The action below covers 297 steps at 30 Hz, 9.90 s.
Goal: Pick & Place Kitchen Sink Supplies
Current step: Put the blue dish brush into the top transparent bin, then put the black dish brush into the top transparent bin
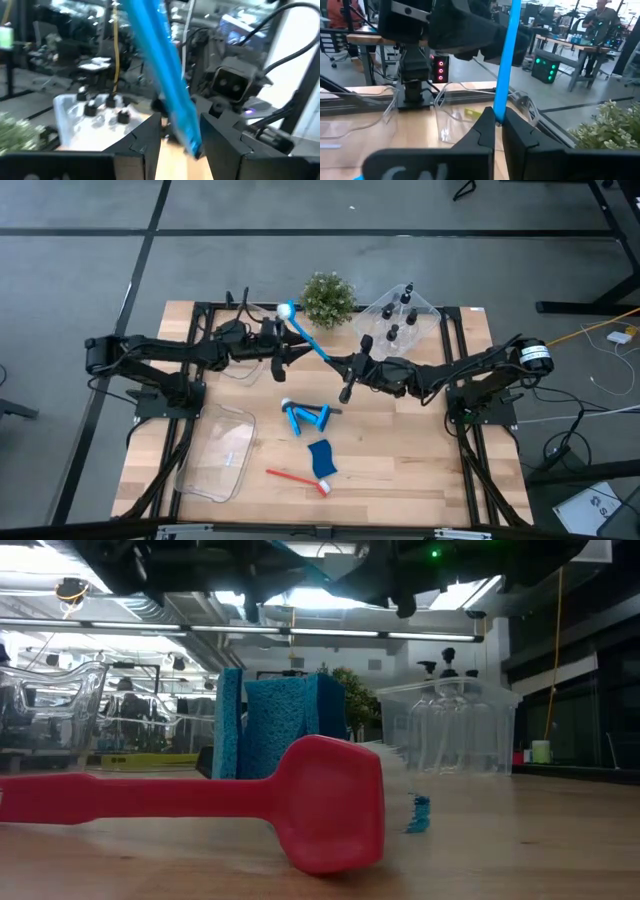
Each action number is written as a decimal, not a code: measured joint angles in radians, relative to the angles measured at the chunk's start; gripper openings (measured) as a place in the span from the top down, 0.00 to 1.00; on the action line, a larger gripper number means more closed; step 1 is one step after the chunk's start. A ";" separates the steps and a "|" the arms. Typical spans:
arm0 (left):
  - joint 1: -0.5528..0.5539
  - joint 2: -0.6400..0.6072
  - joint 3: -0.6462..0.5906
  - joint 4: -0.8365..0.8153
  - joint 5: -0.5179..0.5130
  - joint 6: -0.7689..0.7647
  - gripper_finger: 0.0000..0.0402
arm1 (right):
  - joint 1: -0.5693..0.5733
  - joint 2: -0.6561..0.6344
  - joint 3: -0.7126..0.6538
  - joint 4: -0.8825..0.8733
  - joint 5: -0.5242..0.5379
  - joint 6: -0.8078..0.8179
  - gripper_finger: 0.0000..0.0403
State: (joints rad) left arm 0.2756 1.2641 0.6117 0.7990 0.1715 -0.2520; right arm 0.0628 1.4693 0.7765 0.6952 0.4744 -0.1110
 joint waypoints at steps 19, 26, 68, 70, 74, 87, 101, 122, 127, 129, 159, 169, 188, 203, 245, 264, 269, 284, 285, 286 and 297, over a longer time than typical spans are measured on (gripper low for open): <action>0.001 0.080 0.000 0.152 0.098 0.003 0.89 | 0.001 0.000 0.000 0.003 -0.040 0.001 0.96; 0.001 0.079 0.001 0.151 0.110 0.020 0.96 | -0.001 0.000 0.000 -0.001 -0.054 0.002 0.86; 0.111 -0.199 0.225 -1.684 -0.465 -0.076 0.96 | -0.034 0.000 0.000 -0.440 -0.049 0.214 0.53; 0.129 -0.170 0.225 -1.713 -0.463 -0.076 0.96 | -0.034 0.001 0.000 -0.455 -0.049 0.220 0.53; 0.168 -0.112 0.225 -1.764 -0.438 -0.061 0.96 | -0.034 0.001 0.000 -0.464 -0.049 0.229 0.53; 0.269 0.056 0.225 -1.806 -0.414 0.064 0.96 | -0.034 0.001 0.000 -0.487 -0.049 0.237 0.53; 0.317 0.164 0.227 -1.790 -0.419 0.081 0.95 | -0.034 0.001 0.000 -0.489 -0.049 0.238 0.53; 0.315 0.164 0.225 -1.740 -0.502 0.101 0.80 | -0.034 0.001 0.000 -0.510 -0.050 0.239 0.53; 0.313 0.148 0.225 -1.729 -0.518 0.107 0.78 | -0.034 0.001 0.000 -0.565 -0.085 0.235 0.53; 0.307 0.130 0.225 -1.712 -0.520 0.109 0.78 | -0.034 0.001 0.000 -0.593 -0.104 0.236 0.53; 0.050 -0.205 0.225 -1.144 -0.386 0.170 0.79 | 0.106 0.204 -0.001 -0.539 -0.231 0.261 0.53; 0.026 -0.205 0.225 -1.143 -0.390 0.162 0.81 | 0.105 0.318 -0.001 -0.455 -0.225 0.269 0.53; 0.026 -0.205 0.225 -1.143 -0.390 0.157 0.81 | 0.105 0.323 0.001 -0.471 -0.198 0.273 0.93; 0.026 -0.205 0.225 -1.157 -0.390 0.142 0.82 | 0.051 0.312 -0.001 -0.448 -0.154 0.415 0.95; -0.079 -0.287 -0.143 -0.190 -0.249 0.107 0.85 | -0.116 0.051 -0.001 0.078 -0.199 0.106 0.95; -0.077 -0.154 -0.147 0.014 -0.172 0.064 0.54 | -0.097 0.051 -0.001 0.124 -0.294 0.112 0.94; -0.077 -0.154 -0.147 0.017 -0.175 0.053 0.51 | -0.098 0.051 -0.001 0.124 -0.311 0.115 0.94; -0.077 -0.154 -0.147 0.066 -0.145 0.026 0.51 | -0.084 0.051 -0.001 0.124 -0.341 0.141 0.94; -0.078 -0.154 -0.147 0.066 -0.140 0.026 0.51 | -0.084 0.051 -0.001 0.123 -0.344 0.141 0.94; -0.078 -0.154 -0.147 0.066 -0.134 0.025 0.52 | -0.084 0.051 -0.001 0.123 -0.348 0.141 0.94; -0.078 -0.145 -0.127 0.066 -0.076 0.027 0.52 | -0.083 0.051 -0.001 0.123 -0.350 0.159 0.94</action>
State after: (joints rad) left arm 0.1978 1.1193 0.4847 0.8646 0.0951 -0.2253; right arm -0.0204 1.5204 0.7757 0.8181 0.1246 0.0483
